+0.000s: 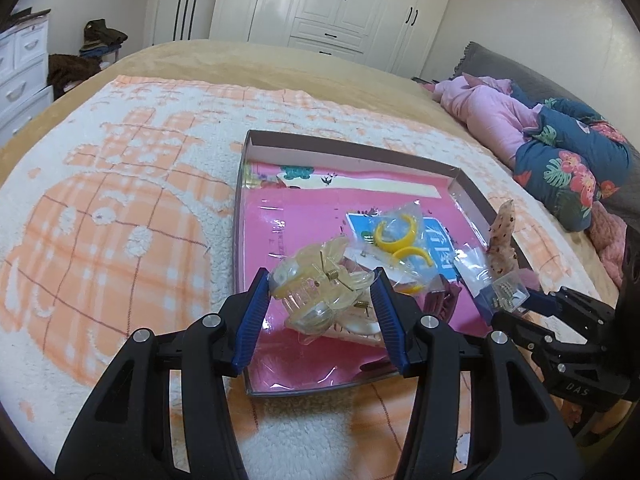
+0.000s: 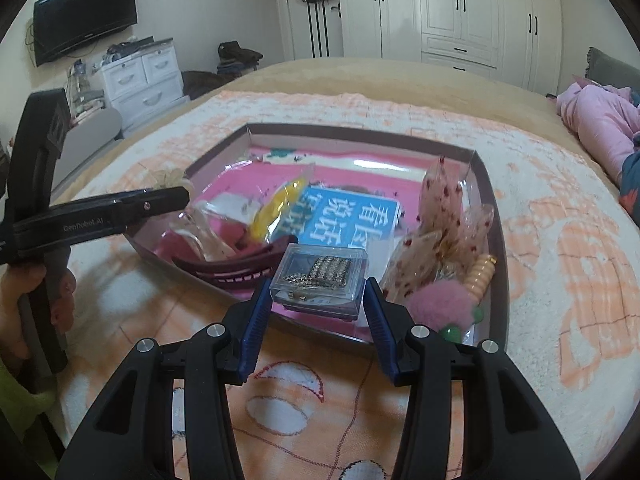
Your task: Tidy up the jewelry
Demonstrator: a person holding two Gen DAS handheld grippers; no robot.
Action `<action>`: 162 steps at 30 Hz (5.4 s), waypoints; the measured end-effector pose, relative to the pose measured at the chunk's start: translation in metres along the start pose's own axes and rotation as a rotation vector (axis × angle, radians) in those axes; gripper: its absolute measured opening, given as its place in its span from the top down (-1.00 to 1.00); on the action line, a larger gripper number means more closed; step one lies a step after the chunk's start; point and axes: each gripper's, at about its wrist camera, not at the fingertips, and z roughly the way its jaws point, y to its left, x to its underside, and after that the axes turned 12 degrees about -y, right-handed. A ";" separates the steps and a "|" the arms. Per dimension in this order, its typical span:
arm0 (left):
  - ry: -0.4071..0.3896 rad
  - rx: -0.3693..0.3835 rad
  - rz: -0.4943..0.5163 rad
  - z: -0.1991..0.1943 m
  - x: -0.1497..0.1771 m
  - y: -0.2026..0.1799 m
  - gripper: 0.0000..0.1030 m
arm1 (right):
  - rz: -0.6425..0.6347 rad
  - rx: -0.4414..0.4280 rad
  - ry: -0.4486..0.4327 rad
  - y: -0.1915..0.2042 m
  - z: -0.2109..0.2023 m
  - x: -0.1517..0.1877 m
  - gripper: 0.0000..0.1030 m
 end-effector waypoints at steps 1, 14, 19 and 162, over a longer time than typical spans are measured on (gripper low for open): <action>0.002 0.001 -0.002 0.001 0.000 0.000 0.18 | 0.004 0.000 0.000 0.000 0.000 0.000 0.12; 0.023 -0.011 0.018 0.017 -0.008 -0.003 0.15 | 0.046 0.030 0.015 -0.004 0.005 -0.001 0.06; 0.017 -0.011 0.018 0.014 -0.010 -0.005 -0.07 | 0.032 0.036 0.003 0.000 -0.002 0.000 -0.03; -0.371 -0.044 0.142 -0.168 0.072 -0.074 -0.78 | -0.027 0.286 -0.583 0.028 -0.187 0.068 -0.88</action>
